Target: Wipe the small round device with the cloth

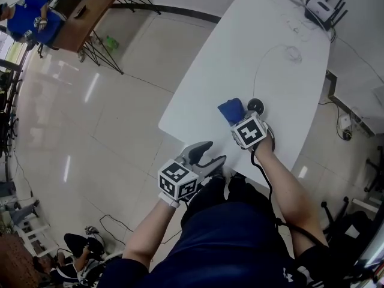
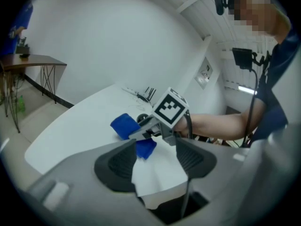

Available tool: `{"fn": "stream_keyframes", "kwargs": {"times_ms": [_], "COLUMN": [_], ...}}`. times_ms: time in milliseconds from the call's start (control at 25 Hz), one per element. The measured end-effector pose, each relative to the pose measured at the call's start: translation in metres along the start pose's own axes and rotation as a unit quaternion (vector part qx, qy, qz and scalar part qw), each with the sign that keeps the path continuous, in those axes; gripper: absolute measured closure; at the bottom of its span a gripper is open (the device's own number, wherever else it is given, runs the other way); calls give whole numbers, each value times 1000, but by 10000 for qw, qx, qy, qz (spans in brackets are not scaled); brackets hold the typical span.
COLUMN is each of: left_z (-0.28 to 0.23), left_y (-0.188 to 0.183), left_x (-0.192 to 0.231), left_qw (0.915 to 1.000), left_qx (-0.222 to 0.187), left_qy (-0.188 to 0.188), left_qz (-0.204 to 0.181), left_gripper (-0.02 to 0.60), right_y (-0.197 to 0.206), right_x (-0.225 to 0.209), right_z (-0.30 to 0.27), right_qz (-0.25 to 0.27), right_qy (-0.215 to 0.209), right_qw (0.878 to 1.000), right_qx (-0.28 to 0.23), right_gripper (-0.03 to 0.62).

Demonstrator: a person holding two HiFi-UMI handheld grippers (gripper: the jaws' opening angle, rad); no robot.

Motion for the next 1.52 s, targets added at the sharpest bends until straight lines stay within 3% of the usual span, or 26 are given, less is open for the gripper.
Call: {"fn": "stream_keyframes", "kwargs": {"times_ms": [200,440,640,760,880,1000,1160,1240,1280,1360,1440,1520], "left_z": [-7,-39,-65,-72,-72,-64,-50,-39,-33,-23,-15,-12], "left_y": [-2,-15,-28,-33,-36,-34,-26,-22,-19,-14,-11,-9], "left_x": [-5,-17,-36,-40,-38,-27,-9,1,6,14,19,20], "left_qw": [9998,9981,9953,9948,9959,9980,9998,9998,9995,9983,9968,9961], "left_qx": [99,208,290,296,253,171,25,-97,-169,-308,-413,-460], "left_qy": [154,513,798,833,737,536,197,-5,-108,-290,-396,-409], "left_qz": [-64,-269,-475,-516,-451,-289,-19,147,235,404,551,629], "left_gripper": [319,321,321,321,321,321,321,321,321,321,324,328], "right_y": [-9,55,103,117,113,94,59,40,30,15,8,10], "right_x": [11,0,-33,-65,-101,-128,-157,-166,-167,-165,-160,-156], "right_z": [20,27,35,39,41,37,26,21,20,16,11,7], "right_qz": [194,547,1436,2268,3169,4128,5248,5557,5647,5705,5684,5566], "right_qy": [-32,-34,276,803,1411,1938,2599,2866,2966,3053,3005,2873], "right_qw": [9998,9970,9834,9610,9255,8777,8015,7749,7662,7607,7649,7781], "right_qx": [-36,542,1071,1365,1518,1470,1211,932,777,517,397,468], "right_gripper": [442,442,442,442,441,441,441,441,441,441,441,441]}}
Point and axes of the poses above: the fingertips, and each gripper's own axes: z backward along the fingers, x to its left, y out of its underside, the point moved 1 cm from there along z, backward along the fingers, and after that the axes turned 9 degrees about x, right-handed, at the moved point
